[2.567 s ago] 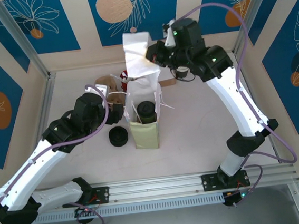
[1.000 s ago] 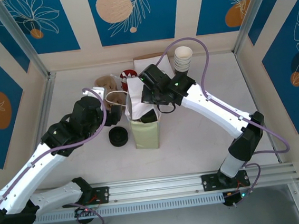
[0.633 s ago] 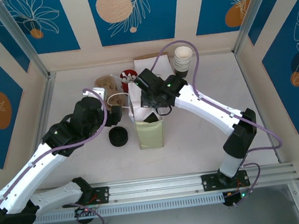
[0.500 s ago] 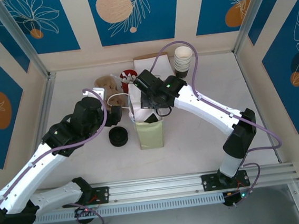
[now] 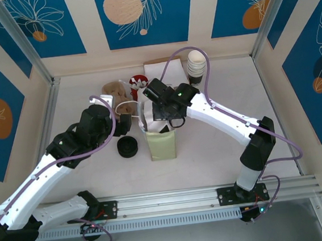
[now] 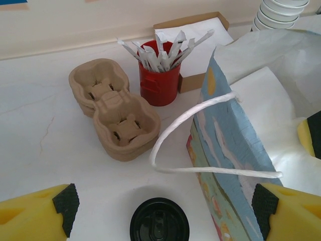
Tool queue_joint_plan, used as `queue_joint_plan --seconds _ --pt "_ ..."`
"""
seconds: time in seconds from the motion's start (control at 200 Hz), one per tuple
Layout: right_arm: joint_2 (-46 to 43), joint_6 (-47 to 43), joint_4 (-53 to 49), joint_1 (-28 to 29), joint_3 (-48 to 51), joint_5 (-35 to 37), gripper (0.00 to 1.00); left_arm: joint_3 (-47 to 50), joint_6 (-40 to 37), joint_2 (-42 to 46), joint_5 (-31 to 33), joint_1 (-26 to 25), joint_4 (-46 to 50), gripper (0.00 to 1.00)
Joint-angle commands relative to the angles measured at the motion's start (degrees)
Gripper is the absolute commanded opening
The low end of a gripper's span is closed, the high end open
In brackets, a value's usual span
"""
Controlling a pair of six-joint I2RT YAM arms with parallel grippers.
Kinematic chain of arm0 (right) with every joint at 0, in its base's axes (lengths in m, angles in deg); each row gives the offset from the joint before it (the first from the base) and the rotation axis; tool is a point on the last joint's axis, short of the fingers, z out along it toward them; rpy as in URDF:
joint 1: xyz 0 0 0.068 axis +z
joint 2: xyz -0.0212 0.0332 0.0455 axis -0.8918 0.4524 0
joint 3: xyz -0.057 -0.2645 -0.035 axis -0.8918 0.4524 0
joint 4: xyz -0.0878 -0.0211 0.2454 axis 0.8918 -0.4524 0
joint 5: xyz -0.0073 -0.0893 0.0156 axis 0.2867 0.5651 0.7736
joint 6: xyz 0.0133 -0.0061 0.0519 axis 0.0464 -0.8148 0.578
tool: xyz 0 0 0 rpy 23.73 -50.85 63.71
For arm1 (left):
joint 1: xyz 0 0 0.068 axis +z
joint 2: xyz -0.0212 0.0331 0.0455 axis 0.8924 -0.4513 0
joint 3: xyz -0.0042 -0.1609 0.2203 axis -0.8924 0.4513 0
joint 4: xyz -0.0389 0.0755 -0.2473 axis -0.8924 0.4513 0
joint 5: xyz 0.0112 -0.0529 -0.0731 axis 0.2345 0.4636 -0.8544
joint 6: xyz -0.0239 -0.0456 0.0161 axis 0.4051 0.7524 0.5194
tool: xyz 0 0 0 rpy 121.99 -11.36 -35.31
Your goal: Pack the takeout coffee
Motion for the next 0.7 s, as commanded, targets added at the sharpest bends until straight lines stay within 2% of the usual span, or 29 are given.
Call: queue_joint_plan --seconds 0.0,0.335,0.695 --pt "0.73 -1.45 -1.84 0.68 -0.07 0.6 0.02 0.57 1.11 0.79 0.67 -0.13 -0.48 0.91" --pt "-0.22 -3.74 -1.45 0.77 -3.44 -0.34 0.35 0.6 1.02 1.13 0.94 -0.18 -0.31 0.91" --pt "-3.33 -7.57 -1.62 0.44 -10.13 -0.82 0.46 -0.2 1.31 0.48 1.3 0.03 -0.74 0.91"
